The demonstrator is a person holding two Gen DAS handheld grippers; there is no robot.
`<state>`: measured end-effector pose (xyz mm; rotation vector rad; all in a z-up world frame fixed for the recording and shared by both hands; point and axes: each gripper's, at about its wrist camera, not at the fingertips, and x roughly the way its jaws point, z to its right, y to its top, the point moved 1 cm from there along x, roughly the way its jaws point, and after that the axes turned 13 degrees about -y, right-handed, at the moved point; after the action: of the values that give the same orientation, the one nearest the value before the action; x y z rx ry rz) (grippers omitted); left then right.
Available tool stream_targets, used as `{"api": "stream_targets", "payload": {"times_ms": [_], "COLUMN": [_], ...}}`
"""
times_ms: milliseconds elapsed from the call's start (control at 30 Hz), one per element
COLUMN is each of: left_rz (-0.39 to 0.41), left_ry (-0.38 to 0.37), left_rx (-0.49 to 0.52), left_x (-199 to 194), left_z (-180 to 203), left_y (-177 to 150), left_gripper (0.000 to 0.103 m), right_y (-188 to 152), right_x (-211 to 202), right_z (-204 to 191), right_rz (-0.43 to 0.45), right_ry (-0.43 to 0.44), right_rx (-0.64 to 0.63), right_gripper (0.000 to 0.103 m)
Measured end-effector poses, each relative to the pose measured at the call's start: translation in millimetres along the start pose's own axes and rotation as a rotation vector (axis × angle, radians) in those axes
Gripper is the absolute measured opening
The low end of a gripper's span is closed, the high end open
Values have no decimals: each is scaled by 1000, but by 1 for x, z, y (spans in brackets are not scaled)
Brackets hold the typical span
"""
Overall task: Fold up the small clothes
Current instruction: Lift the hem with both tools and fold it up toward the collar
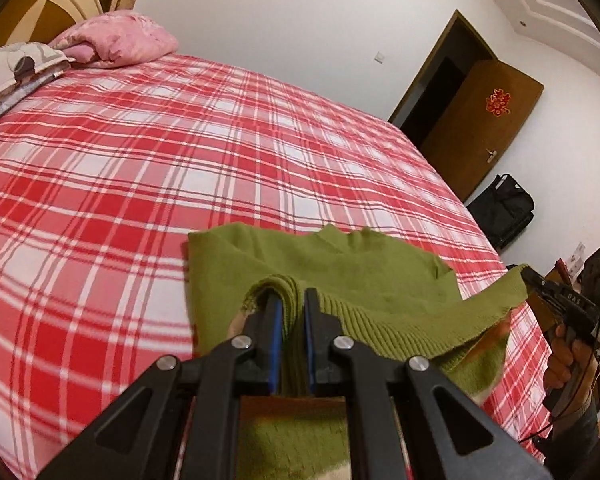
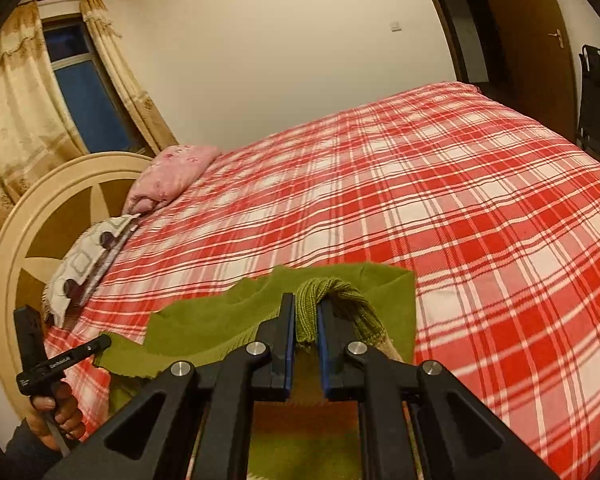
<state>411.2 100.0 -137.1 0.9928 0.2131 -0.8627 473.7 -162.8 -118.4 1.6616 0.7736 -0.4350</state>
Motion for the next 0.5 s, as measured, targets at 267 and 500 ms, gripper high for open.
{"api": "stream_targets", "payload": {"times_ms": [267,500], "left_rz": [-20,-37], "left_ry": [16,70], "left_rx": [-90,-137], "left_x": [44,69], "left_z": [-31,-50], "left_y": [25,28], "left_gripper": [10,21], "right_y": [18,24], "right_x": [68,132], "right_z": [8,11], "right_rz": [-50,-129], "right_ry": [-78,-110], "right_rx": [2,7], "right_gripper": [9,11]}}
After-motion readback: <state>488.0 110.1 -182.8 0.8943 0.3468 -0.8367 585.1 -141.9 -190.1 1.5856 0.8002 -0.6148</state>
